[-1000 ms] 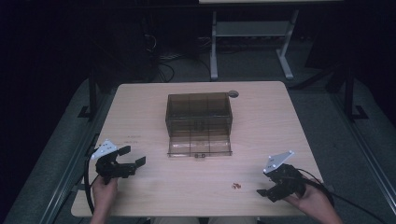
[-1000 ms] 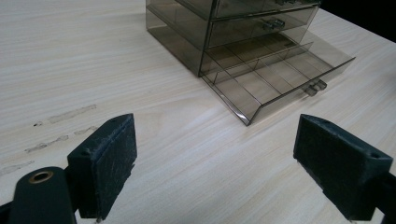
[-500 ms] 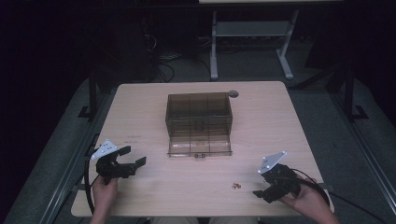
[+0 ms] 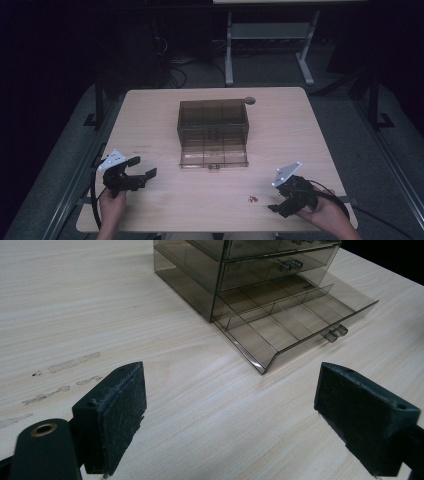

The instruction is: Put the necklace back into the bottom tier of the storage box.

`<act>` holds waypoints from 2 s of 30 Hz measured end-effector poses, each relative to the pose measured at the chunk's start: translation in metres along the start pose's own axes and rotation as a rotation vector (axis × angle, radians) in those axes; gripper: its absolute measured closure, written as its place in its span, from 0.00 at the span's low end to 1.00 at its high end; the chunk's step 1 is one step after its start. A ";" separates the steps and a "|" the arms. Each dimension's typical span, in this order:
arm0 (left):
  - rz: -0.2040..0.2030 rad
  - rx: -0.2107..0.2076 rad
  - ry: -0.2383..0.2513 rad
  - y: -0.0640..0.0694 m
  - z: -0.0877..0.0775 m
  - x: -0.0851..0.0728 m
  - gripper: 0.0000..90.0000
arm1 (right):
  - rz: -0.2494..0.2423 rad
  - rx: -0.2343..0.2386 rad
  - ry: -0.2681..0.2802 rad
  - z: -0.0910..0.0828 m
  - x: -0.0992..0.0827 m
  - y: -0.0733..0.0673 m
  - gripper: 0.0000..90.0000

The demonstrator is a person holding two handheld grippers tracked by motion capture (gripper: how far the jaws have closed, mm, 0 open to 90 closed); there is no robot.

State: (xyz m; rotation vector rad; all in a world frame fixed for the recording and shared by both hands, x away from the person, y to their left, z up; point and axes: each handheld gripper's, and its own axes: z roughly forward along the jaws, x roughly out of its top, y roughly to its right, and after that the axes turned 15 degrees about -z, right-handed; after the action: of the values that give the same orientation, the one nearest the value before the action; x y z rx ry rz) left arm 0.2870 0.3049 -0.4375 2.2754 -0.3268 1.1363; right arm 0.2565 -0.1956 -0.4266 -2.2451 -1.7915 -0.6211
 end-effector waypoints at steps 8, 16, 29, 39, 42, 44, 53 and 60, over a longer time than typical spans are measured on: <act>0.000 0.000 -0.002 0.000 0.000 0.000 0.14 | -0.019 0.017 -0.015 0.003 0.007 0.001 0.32; -0.001 -0.001 -0.002 0.000 0.000 0.000 0.14 | -0.035 0.041 -0.035 0.009 0.017 0.003 0.37; -0.004 -0.003 0.001 0.000 0.000 0.000 0.14 | -0.077 0.058 -0.071 0.020 0.033 0.006 0.46; -0.004 -0.006 0.000 0.001 0.001 0.000 0.14 | -0.108 0.085 -0.102 0.029 0.046 0.008 0.51; -0.002 -0.007 0.000 0.001 0.001 0.000 0.14 | -0.117 0.094 -0.109 0.032 0.049 0.008 0.53; -0.002 -0.006 0.000 0.001 0.001 0.000 0.14 | -0.118 0.093 -0.117 0.033 0.052 0.008 0.54; -0.003 -0.006 0.001 0.001 0.000 0.000 0.14 | -0.145 0.106 -0.149 0.039 0.061 0.009 0.65; -0.005 -0.008 0.002 0.001 0.000 0.000 0.14 | -0.153 0.116 -0.173 0.044 0.065 0.009 0.71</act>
State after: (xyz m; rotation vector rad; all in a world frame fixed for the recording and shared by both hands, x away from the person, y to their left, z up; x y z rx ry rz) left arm 0.2870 0.3042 -0.4373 2.2673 -0.3246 1.1328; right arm 0.2849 -0.1230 -0.4361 -2.1580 -2.0403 -0.3467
